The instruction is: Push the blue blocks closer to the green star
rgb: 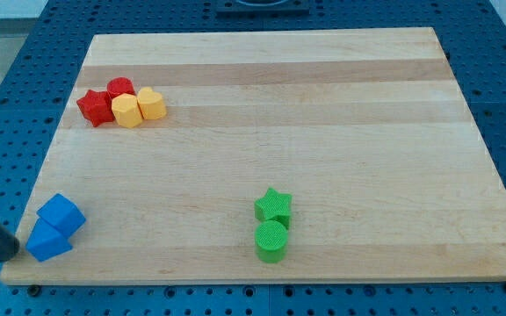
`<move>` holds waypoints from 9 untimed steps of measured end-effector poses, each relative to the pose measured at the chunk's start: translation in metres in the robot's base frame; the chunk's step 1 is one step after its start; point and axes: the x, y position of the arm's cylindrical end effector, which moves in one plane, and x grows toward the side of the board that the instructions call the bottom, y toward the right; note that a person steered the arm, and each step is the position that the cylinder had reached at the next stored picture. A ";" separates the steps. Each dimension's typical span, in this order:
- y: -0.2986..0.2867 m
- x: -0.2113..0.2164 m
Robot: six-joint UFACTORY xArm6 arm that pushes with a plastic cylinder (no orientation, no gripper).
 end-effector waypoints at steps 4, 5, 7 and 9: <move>0.145 0.000; 0.156 0.003; 0.099 0.023; 0.038 -0.023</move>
